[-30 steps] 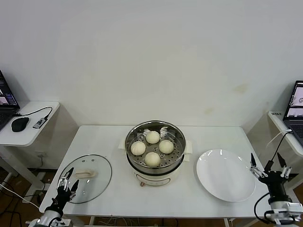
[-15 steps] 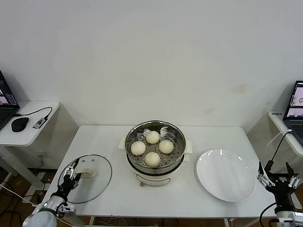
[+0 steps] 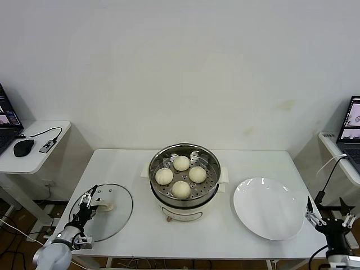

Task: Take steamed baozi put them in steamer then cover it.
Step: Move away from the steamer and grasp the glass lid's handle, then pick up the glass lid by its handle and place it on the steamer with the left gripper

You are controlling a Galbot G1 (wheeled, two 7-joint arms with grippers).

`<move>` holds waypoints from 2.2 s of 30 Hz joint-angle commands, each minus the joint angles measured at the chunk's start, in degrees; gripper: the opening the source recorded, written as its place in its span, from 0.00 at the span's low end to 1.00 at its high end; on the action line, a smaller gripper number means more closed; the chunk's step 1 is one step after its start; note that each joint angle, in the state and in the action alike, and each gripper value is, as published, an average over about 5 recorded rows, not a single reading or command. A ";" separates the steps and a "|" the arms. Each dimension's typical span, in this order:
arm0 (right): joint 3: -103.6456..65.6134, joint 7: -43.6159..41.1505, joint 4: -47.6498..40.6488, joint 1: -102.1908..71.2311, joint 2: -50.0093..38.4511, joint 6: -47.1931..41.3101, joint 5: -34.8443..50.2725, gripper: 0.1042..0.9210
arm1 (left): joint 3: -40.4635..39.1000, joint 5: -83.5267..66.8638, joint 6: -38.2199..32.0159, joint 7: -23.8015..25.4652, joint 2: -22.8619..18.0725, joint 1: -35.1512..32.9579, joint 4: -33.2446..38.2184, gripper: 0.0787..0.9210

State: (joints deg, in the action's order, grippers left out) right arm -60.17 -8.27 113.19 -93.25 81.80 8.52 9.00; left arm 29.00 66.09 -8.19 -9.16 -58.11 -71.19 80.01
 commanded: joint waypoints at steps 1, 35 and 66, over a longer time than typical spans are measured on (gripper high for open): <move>0.05 0.03 0.12 -0.31 0.17 -0.03 -0.20 0.88 | -0.64 0.06 -0.18 -0.08 0.01 1.62 -2.80 0.83; 1.91 -1.58 3.63 -1.46 -0.07 -0.52 -1.16 0.88 | 9.57 -11.12 20.03 1.97 2.80 -14.15 30.14 0.08; 9.55 -0.15 -0.10 0.50 4.32 0.60 -11.85 0.88 | -40.54 -11.27 45.12 21.53 2.02 28.10 34.95 0.08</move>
State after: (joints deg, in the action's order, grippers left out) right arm -52.09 -8.71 113.44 -93.02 85.04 9.28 -0.13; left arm 9.50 50.30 28.07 5.51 -48.23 -61.96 118.47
